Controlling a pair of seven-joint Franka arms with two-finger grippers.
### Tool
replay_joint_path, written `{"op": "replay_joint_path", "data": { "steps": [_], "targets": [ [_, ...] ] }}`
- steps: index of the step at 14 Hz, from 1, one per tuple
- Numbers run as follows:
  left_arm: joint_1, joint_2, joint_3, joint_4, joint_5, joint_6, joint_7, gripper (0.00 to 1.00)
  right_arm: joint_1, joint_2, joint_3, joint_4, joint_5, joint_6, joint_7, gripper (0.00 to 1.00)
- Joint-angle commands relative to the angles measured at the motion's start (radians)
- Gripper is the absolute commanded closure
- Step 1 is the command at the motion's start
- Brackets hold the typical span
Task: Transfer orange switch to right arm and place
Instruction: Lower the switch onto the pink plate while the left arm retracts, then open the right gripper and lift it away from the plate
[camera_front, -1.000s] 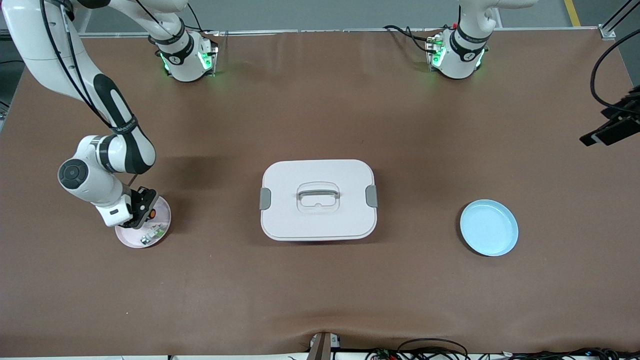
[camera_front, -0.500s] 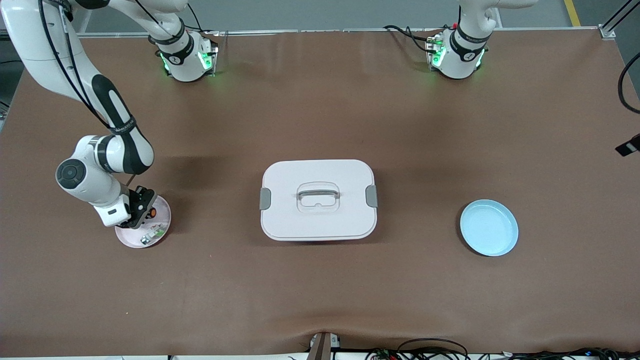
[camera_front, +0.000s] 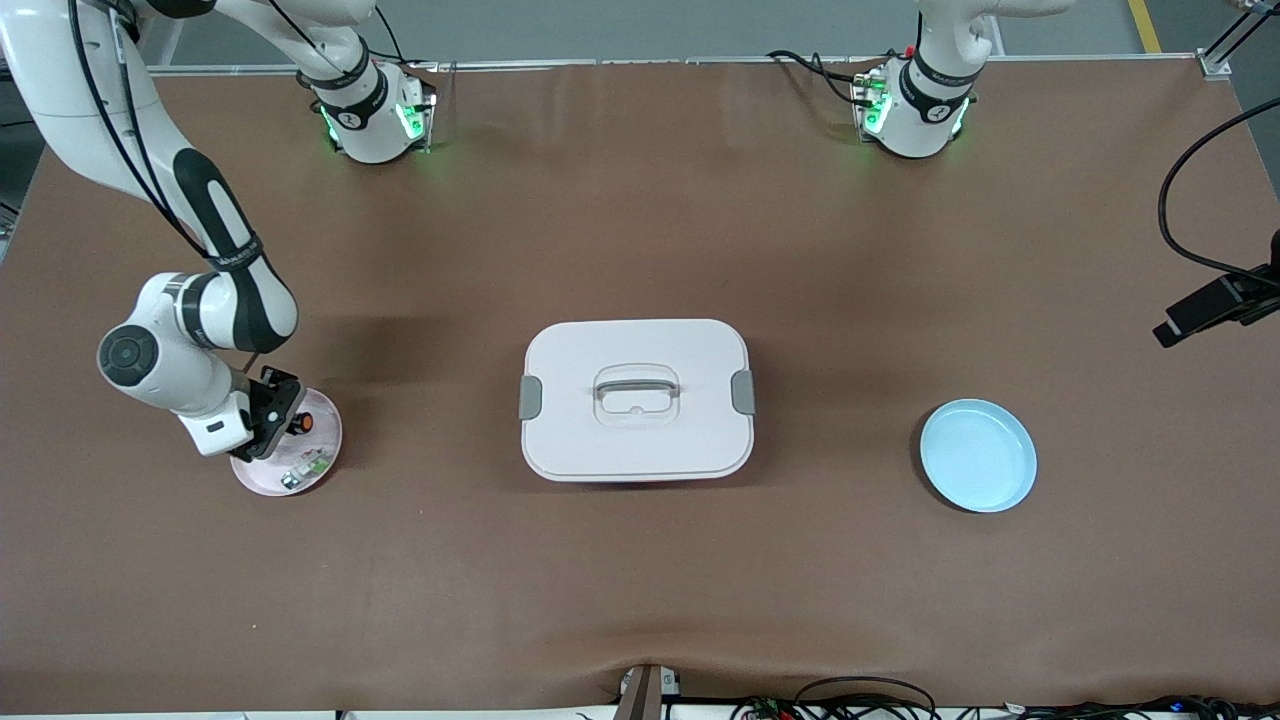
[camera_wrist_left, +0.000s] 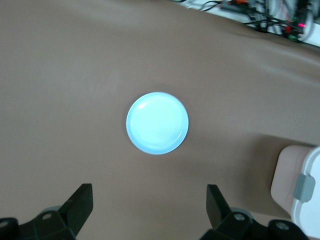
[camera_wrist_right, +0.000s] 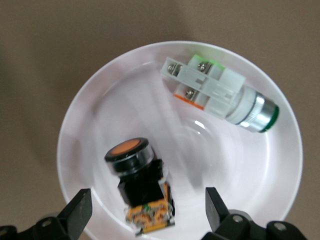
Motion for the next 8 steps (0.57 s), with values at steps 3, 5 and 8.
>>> {"op": "replay_joint_path", "data": {
  "steps": [3, 5, 8],
  "targets": [
    [0.054, -0.040, -0.067, -0.025, 0.018, 0.017, 0.139, 0.00, -0.016, -0.064, 0.019, 0.144, -0.006, -0.296, 0.008, 0.00],
    [0.042, -0.080, -0.072, -0.068, 0.019, 0.017, 0.123, 0.00, -0.020, -0.076, 0.018, 0.193, -0.004, -0.369, 0.048, 0.00],
    [0.028, -0.132, -0.076, -0.120, 0.019, 0.018, 0.107, 0.00, -0.019, -0.102, 0.018, 0.281, -0.004, -0.526, 0.181, 0.00]
  ]
}}
